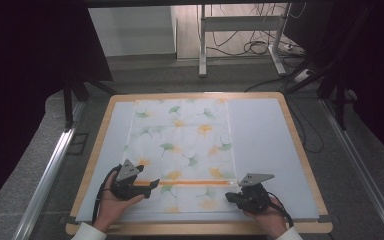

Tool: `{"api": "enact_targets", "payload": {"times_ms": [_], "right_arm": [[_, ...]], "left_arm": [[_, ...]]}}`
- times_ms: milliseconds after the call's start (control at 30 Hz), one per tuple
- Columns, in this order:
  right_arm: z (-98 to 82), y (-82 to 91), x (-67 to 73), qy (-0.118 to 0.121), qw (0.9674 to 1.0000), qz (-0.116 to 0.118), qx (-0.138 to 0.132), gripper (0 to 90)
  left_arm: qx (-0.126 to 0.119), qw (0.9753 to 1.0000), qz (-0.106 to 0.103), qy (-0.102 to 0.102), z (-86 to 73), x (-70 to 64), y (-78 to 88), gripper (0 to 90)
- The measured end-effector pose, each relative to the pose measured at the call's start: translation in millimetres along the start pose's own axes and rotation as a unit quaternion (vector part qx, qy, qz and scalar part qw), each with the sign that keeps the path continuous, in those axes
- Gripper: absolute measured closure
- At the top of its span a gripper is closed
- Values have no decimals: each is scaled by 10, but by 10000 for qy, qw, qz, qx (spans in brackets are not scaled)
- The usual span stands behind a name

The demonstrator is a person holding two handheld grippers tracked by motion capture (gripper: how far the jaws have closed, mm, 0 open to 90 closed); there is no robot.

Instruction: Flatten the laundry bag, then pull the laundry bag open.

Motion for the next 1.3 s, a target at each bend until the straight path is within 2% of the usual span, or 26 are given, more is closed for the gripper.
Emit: {"api": "enact_targets", "payload": {"times_ms": [367, 667, 867, 1300], "right_arm": [[-41, 30, 11, -17, 10000, -55, -27, 882], [-43, -1, -3, 88, 9998, -167, 40, 882], [-36, -3, -30, 109, 9997, -225, 53, 882], [-39, -6, -16, 119, 9997, -204, 77, 881]], "left_arm": [[-63, 9998, -123, -118, 129, -92, -163, 228], [-29, 9986, -377, -358, 279, -297, -383, 229], [-44, 9974, -516, -492, 364, -419, -463, 235], [-28, 9957, -707, -604, 459, -580, -621, 241]]}}
Point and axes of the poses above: each handheld gripper's, and its own axes: y roughly backward along the jaws, z roughly out of its top, x roughly to its left, the point moved 2 cm from there along -y, roughly forward along the jaws, and after that the axes turned 8 degrees about -x, right-handed, at the moved point
